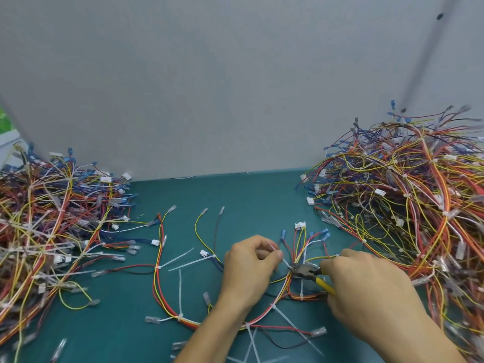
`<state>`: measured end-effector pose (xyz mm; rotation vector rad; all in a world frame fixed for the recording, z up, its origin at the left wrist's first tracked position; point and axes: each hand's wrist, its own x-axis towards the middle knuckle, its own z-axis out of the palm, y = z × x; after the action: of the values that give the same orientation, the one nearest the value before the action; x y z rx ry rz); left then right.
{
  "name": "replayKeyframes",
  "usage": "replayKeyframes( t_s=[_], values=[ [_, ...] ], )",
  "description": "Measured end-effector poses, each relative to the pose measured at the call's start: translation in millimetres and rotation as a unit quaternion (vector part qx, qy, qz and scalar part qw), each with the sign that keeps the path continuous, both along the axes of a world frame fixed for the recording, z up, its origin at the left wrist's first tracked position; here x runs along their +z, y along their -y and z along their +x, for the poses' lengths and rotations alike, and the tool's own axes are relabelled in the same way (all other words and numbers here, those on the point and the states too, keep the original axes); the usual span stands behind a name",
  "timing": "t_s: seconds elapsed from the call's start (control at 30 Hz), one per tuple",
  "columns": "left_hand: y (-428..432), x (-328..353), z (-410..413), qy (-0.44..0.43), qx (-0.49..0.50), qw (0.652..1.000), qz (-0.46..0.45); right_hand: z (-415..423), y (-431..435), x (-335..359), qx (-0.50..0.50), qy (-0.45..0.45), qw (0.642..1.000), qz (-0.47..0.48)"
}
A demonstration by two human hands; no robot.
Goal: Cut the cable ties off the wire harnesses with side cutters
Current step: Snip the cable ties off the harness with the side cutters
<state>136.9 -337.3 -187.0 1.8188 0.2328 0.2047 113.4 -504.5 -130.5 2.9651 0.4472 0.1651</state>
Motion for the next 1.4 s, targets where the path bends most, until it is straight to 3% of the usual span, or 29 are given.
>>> replayKeyframes(
  t_s=[0.97,1.1,1.3,1.4],
  values=[
    [1,1,0,0.004,-0.004,1.000,-0.001,5,-3,-7,-0.016,-0.026,0.999,-0.041],
    [-1,2,-1,0.011,0.010,1.000,-0.019,6,1,-7,-0.013,-0.025,1.000,-0.011],
    [-5,15,-1,0.046,0.003,0.990,-0.132,10,17,8,-0.004,-0.046,0.994,0.100],
    [-6,23,-4,0.044,-0.024,0.992,-0.114,13,29,20,0.010,-0.097,0.986,0.138]
  ],
)
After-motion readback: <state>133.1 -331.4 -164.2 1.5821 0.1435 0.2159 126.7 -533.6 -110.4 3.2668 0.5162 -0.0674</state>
